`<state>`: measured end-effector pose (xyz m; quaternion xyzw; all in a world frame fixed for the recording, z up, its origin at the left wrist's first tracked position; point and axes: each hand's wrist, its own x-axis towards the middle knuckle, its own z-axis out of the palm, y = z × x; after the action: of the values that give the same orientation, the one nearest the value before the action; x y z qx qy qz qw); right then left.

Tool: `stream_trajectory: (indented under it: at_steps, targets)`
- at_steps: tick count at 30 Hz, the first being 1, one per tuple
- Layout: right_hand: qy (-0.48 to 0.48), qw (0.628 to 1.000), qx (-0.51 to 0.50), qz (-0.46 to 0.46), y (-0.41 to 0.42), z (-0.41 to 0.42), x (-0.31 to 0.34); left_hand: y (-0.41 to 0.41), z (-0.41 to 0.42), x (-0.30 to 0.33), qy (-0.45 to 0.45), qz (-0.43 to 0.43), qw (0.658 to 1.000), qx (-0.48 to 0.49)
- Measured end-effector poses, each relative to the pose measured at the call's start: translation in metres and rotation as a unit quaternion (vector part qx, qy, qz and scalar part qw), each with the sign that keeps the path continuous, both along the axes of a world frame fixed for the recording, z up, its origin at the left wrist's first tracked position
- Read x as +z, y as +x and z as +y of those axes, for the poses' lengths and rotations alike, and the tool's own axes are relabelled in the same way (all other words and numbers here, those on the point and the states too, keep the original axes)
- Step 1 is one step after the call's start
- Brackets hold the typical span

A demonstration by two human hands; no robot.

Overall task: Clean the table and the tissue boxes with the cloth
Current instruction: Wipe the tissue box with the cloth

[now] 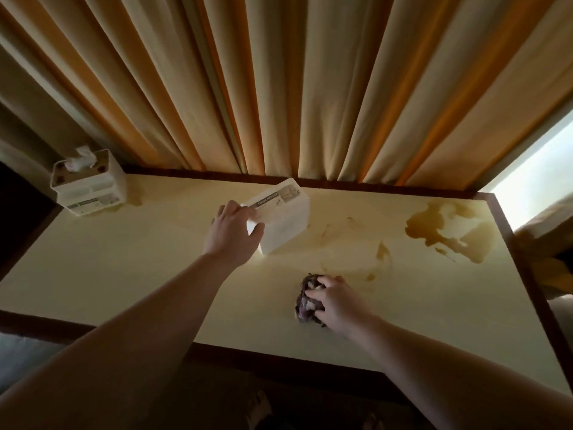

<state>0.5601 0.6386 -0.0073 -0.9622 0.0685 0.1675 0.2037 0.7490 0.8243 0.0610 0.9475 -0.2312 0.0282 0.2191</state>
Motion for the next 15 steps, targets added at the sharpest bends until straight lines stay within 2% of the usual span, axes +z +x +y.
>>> stream_trajectory:
  at_steps: [3,8,11,15]
  targets:
    - [0.015,0.999,-0.046,-0.007,0.005,0.006,0.003,0.023,0.006,0.003,-0.009,-0.007,0.996,-0.085]
    - [0.088,0.976,-0.186,-0.068,0.022,0.008,0.024,0.068,0.006,0.025,0.013,0.05,0.975,-0.217]
    - [0.087,0.957,-0.245,-0.13,0.041,0.009,0.052,0.093,-0.001,0.041,0.082,0.09,0.951,-0.283]
    - [0.06,0.931,-0.288,-0.217,0.075,0.005,0.088,0.116,-0.018,0.056,0.23,0.109,0.89,-0.379]
